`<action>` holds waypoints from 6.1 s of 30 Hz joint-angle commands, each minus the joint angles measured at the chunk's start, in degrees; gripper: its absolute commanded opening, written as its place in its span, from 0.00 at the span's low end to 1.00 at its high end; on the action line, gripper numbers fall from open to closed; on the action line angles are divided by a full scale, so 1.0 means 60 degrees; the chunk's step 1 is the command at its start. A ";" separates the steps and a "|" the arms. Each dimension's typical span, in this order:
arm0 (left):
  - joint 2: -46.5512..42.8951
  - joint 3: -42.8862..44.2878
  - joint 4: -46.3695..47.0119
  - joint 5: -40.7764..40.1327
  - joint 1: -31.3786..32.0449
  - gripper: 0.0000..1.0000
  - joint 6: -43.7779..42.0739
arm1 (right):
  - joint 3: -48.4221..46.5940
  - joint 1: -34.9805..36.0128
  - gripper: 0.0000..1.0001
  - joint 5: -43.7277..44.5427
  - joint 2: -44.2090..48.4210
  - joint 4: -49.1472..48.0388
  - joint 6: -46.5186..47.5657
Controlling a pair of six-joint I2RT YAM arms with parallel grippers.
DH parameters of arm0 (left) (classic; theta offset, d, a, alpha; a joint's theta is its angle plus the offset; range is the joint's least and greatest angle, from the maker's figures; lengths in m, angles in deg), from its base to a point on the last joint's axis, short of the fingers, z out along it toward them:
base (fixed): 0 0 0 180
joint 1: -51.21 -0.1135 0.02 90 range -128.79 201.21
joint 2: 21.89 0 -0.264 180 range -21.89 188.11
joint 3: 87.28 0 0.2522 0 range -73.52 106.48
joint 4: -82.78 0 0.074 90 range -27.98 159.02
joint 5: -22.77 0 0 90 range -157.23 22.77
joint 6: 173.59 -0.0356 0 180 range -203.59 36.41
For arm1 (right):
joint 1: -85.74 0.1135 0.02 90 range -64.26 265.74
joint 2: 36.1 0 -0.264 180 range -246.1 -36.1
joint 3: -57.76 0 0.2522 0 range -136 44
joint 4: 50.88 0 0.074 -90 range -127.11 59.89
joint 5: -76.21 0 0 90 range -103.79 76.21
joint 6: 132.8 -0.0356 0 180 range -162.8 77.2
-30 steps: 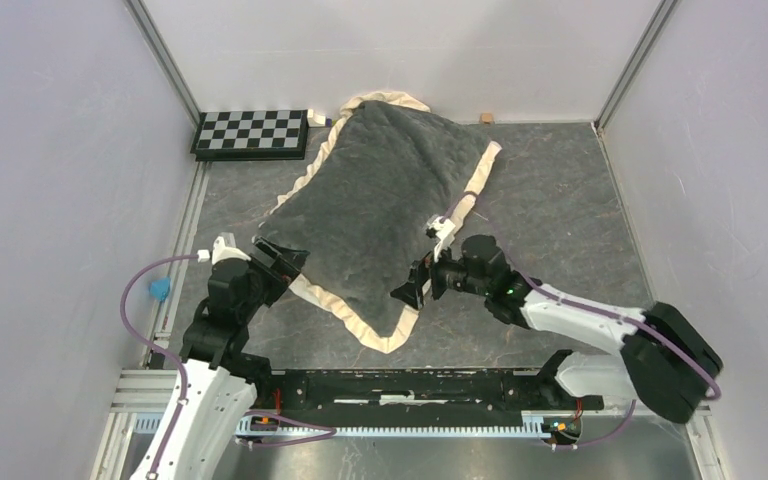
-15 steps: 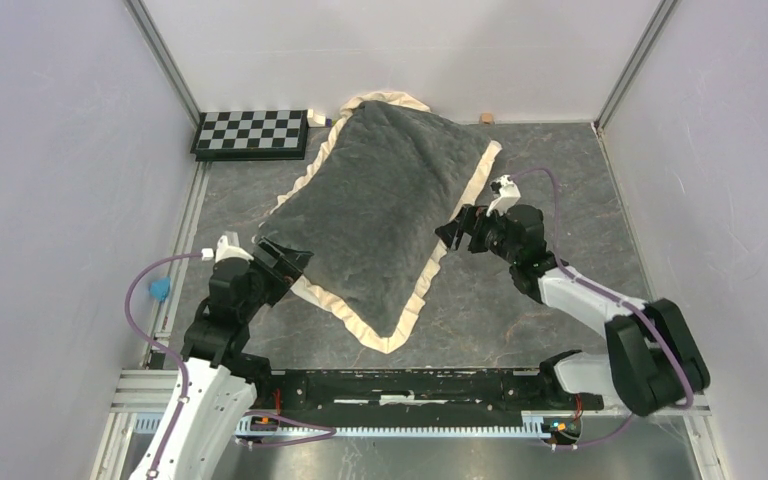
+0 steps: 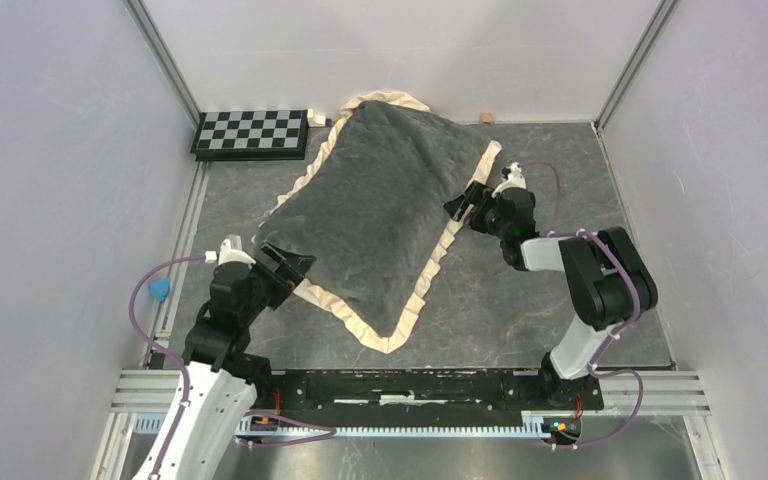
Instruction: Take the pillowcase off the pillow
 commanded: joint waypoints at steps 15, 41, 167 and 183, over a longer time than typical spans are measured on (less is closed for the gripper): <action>0.0350 -0.0145 0.0557 0.0312 0.0008 1.00 0.0070 | -0.0255 -0.0346 0.38 -0.2283 -0.1089 -0.4483 -0.2175; 0.1725 0.1495 0.1962 0.0501 0.2916 0.99 -0.2072 | -0.0097 -0.0758 0.00 0.2505 0.8318 0.3482 -0.0308; 0.3537 0.0684 0.1789 -0.0033 0.3965 0.96 0.1024 | -0.1596 0.8555 0.84 0.1655 0.4227 0.7263 0.6046; 0.2204 0.0492 -0.0037 -0.1667 0.3965 1.00 0.1937 | 0.0342 0.8859 0.82 -0.1772 0.4593 0.4719 0.5227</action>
